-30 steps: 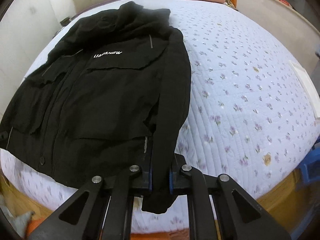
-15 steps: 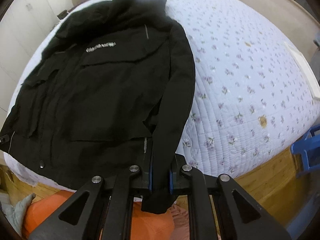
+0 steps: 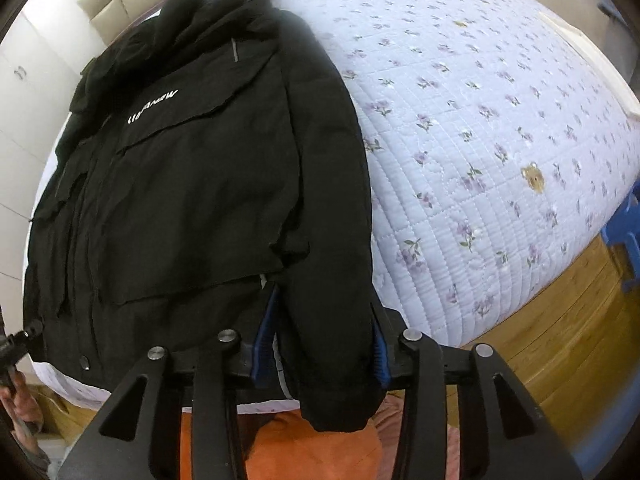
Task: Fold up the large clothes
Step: 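Lift the side edge with both tools and fold it across the jacket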
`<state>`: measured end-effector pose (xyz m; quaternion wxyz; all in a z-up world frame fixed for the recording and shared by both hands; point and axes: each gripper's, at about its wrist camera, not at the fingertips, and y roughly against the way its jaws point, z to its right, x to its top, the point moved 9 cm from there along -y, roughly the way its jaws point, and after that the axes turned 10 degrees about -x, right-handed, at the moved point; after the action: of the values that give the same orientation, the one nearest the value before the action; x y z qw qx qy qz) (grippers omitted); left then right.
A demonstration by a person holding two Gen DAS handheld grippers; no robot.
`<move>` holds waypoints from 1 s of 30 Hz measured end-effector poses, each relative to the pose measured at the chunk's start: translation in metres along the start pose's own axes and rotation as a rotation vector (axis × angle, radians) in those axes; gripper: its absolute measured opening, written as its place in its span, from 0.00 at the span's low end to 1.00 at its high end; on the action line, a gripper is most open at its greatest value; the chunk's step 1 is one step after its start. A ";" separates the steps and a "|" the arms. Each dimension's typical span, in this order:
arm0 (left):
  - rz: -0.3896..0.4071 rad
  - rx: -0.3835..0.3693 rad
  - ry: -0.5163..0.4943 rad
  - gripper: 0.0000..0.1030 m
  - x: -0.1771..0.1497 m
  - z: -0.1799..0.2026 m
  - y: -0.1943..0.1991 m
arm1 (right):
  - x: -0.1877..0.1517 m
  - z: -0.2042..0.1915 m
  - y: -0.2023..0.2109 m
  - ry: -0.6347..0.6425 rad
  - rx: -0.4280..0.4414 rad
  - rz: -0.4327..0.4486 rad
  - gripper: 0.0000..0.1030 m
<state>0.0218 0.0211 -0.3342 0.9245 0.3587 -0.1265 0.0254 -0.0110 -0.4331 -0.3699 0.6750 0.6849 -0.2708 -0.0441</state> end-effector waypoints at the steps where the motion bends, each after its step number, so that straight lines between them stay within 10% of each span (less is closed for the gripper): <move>1: -0.004 0.003 -0.004 0.21 0.000 0.000 -0.002 | -0.001 0.000 0.000 0.007 -0.012 -0.004 0.44; 6: 0.009 0.016 -0.020 0.17 0.003 0.005 -0.002 | -0.002 -0.011 -0.001 0.048 -0.044 0.011 0.43; 8: 0.033 0.026 -0.028 0.10 0.008 0.010 0.001 | 0.000 -0.018 0.001 0.059 -0.024 0.027 0.20; 14: 0.155 -0.124 -0.032 0.09 0.050 0.054 0.037 | 0.023 -0.041 0.055 0.147 -0.032 0.171 0.15; 30: 0.399 -0.141 -0.121 0.10 0.296 0.105 0.060 | 0.286 -0.099 0.142 0.084 0.076 0.418 0.15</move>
<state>0.2772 -0.0175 -0.1453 0.9147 0.2620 -0.2517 0.1773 0.2298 -0.4590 -0.1395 0.6537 0.6402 -0.3801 0.1356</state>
